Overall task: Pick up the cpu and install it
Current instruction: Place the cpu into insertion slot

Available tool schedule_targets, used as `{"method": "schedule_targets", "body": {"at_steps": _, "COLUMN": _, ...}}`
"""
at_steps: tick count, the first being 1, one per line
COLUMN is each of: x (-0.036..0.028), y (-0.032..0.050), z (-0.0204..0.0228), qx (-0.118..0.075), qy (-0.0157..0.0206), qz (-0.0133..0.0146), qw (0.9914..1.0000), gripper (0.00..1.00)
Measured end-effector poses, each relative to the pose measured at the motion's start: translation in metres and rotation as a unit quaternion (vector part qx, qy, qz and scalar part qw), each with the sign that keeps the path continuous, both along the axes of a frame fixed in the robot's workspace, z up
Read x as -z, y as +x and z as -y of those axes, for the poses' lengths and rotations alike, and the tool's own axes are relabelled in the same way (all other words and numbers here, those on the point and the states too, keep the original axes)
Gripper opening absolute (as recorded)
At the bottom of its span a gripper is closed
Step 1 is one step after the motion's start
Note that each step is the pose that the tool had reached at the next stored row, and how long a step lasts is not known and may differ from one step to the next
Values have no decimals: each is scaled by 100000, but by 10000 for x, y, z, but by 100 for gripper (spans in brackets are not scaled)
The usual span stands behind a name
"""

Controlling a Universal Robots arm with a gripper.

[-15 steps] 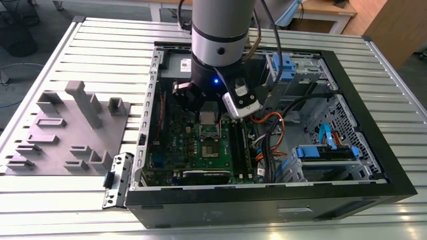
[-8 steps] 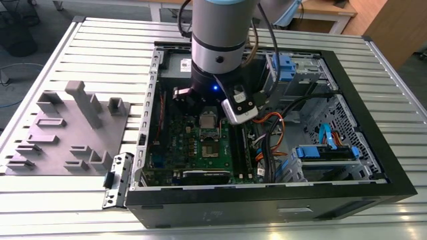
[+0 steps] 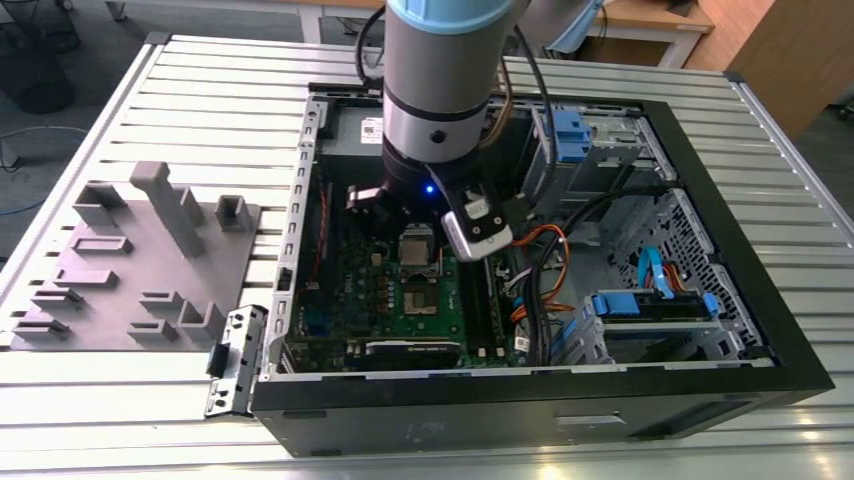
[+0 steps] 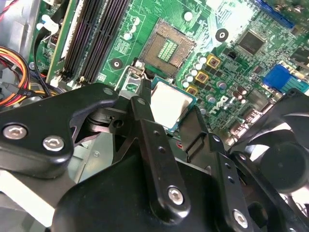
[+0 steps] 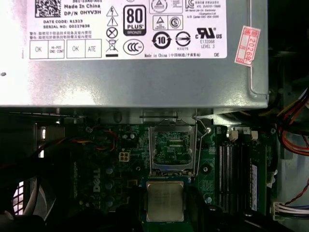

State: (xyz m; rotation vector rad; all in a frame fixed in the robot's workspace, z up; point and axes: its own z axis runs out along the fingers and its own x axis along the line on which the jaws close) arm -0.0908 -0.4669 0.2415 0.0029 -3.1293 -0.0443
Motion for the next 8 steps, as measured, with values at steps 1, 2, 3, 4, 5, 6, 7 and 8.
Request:
{"method": "schedule_targets", "body": {"at_steps": 1, "x": 3, "y": 0, "z": 0, "qx": -3, "qy": -6, "qz": -3, "qw": 100000, "gripper": 47}}
{"method": "schedule_targets", "body": {"at_steps": 2, "x": 3, "y": 0, "z": 0, "qx": -3, "qy": -8, "qz": -4, "qw": 100000, "gripper": 47}}
{"method": "schedule_targets", "body": {"at_steps": 3, "x": 3, "y": 0, "z": 0, "qx": -4, "qy": -9, "qz": -5, "qw": 100000, "gripper": 47}}
{"method": "schedule_targets", "body": {"at_steps": 4, "x": 3, "y": 0, "z": 0, "qx": -2, "qy": -5, "qz": -6, "qw": 100000, "gripper": 47}}
{"method": "schedule_targets", "body": {"at_steps": 5, "x": 5, "y": 0, "z": 0, "qx": -1, "qy": 10, "qz": 1, "qw": 100000, "gripper": 47}}
{"method": "schedule_targets", "body": {"at_steps": 6, "x": 7, "y": 0, "z": 0, "qx": -1, "qy": -6, "qz": 0, "qw": 100000, "gripper": 47}}
{"method": "schedule_targets", "body": {"at_steps": 7, "x": 9, "y": 1, "z": 0, "qx": -4, "qy": -24, "qz": 2, "qw": 100000, "gripper": 47}}
{"method": "schedule_targets", "body": {"at_steps": 8, "x": 12, "y": 1, "z": 0, "qx": -5, "qy": -34, "qz": 2, "qw": 100000, "gripper": 47}}
